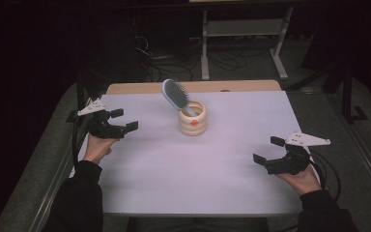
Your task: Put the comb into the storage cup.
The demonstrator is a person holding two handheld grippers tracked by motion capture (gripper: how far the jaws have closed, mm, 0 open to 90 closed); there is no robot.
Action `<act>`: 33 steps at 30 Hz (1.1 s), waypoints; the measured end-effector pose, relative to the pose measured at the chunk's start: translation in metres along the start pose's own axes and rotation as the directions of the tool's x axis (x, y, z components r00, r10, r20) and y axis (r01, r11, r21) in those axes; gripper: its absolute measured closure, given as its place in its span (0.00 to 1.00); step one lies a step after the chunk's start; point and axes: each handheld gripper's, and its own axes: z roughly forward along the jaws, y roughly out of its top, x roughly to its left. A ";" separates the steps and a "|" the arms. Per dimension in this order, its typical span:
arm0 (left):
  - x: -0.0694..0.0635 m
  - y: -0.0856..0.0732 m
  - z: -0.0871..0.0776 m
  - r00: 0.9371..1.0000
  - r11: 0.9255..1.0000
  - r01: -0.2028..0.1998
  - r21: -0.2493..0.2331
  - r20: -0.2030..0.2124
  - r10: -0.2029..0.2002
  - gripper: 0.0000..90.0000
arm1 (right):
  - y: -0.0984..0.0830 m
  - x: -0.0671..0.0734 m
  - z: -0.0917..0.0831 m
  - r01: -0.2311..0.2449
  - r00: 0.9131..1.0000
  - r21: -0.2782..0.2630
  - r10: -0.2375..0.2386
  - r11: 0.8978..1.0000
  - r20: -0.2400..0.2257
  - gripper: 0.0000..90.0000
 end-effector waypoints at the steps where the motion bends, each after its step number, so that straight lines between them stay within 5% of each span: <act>1: -0.001 -0.001 -0.001 1.000 1.000 0.000 -0.001 -0.002 0.000 0.00 | 0.000 0.000 0.000 0.000 1.000 0.000 0.000 1.000 0.000 0.00; 17: -0.005 -0.021 -0.033 0.999 0.999 -0.026 -0.019 -0.041 0.025 0.00 | -0.001 -0.001 0.000 -0.005 1.000 0.006 0.005 1.000 -0.002 0.00; 33: 0.000 -0.059 -0.074 0.995 0.997 0.000 -0.081 -0.104 -0.009 0.00 | -0.002 -0.002 0.001 -0.009 1.000 0.011 0.009 1.000 -0.001 0.00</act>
